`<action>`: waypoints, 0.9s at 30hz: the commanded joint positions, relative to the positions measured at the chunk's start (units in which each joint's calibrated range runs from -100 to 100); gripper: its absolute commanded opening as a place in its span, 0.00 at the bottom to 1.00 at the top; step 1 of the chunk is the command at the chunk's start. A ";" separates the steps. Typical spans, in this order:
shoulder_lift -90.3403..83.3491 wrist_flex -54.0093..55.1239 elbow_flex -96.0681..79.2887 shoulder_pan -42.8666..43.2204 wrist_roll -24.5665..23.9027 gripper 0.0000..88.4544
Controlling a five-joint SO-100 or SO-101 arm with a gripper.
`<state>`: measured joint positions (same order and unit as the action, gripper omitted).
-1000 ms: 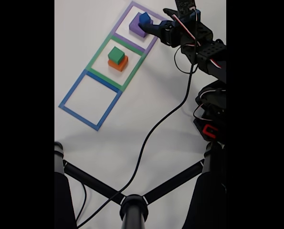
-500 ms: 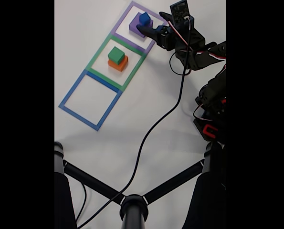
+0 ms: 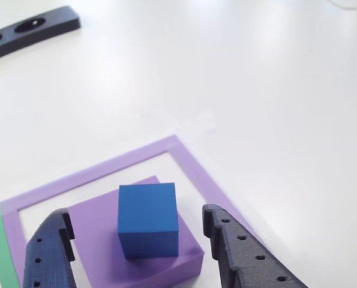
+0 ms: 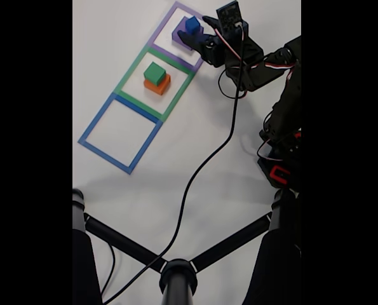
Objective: Tower of hanoi
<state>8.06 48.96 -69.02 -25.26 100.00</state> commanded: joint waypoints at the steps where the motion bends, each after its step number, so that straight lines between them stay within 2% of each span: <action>1: 0.43 1.83 2.46 0.51 0.00 0.23; 7: 1.87 2.08 3.82 0.44 0.00 0.19; 15: 2.67 2.08 4.45 0.28 0.00 0.06; 23: 0.99 0.62 4.27 0.28 0.00 0.03; 27: -3.90 -4.16 3.27 0.44 0.00 0.03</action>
<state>10.76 48.64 -66.41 -25.17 100.00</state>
